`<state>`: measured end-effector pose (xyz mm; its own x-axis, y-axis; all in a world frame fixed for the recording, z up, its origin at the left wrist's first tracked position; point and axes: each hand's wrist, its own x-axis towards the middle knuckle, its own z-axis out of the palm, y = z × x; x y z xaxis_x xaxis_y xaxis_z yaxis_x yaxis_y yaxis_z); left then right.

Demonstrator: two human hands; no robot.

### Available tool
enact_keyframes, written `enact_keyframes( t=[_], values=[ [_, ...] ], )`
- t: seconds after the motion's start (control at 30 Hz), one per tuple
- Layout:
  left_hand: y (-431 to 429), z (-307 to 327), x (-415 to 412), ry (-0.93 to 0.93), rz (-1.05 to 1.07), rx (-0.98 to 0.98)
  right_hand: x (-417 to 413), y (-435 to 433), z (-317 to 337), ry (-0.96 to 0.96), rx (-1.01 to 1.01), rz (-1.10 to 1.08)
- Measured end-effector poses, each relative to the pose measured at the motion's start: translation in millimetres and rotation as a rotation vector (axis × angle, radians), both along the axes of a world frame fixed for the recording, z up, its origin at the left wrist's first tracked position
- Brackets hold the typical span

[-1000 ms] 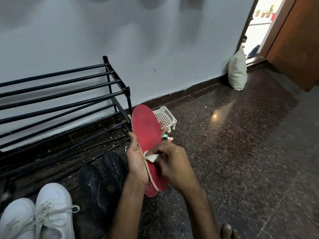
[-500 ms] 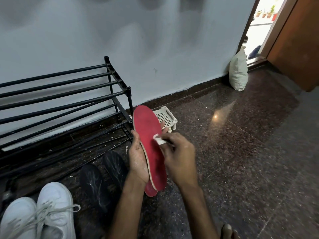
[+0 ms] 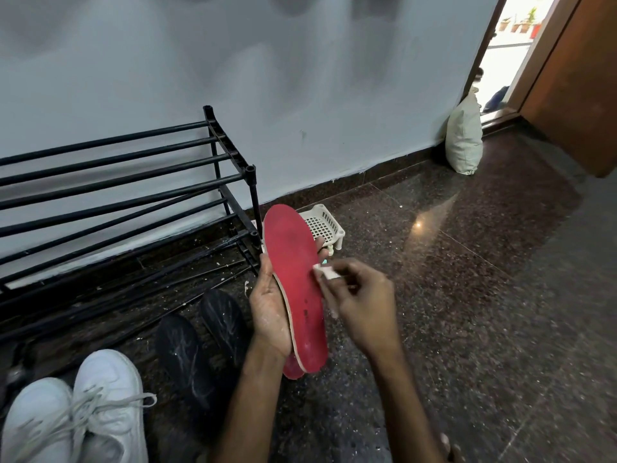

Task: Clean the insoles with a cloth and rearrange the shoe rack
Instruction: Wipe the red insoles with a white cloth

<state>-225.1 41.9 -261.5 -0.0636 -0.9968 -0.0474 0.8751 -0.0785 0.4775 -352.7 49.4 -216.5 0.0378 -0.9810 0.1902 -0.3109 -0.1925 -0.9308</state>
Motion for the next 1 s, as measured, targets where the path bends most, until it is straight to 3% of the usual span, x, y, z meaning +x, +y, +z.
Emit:
enact_keyframes(
  t=[0.1, 0.17, 0.3, 0.37, 0.47, 0.6, 0.77, 0.9, 1.0],
  values=[
    [-1, 2, 0, -0.023, 0.032, 0.029, 19, 10, -6, 0.102, -0.066, 0.121],
    [-3, -1, 6, -0.016, 0.053, 0.012, 19, 15, -5, 0.118, 0.021, 0.310],
    [-6, -6, 15, -0.014, 0.048, -0.066, -11, 10, -1, 0.339, 0.240, 0.641],
    [-5, -4, 16, 0.009, 0.036, -0.081, -27, 2, -4, 0.228, 0.222, 0.463],
    [-2, -4, 15, 0.060, 0.028, -0.083, -30, -6, -11, -0.022, 0.187, -0.030],
    [-4, -5, 10, 0.026, 0.033, -0.047, -6, -2, -10, -0.244, 0.230, -0.002],
    [-5, 6, 4, 0.031, 0.077, -0.062, 26, 12, -13, 0.113, -0.092, 0.059],
    [-4, 7, 10, 0.029, 0.137, -0.078, 12, 9, -39, 0.387, 0.029, 0.035],
    [-3, 12, 13, 0.030, 0.126, -0.099, -5, 6, -48, 0.327, 0.145, -0.069]
  ],
)
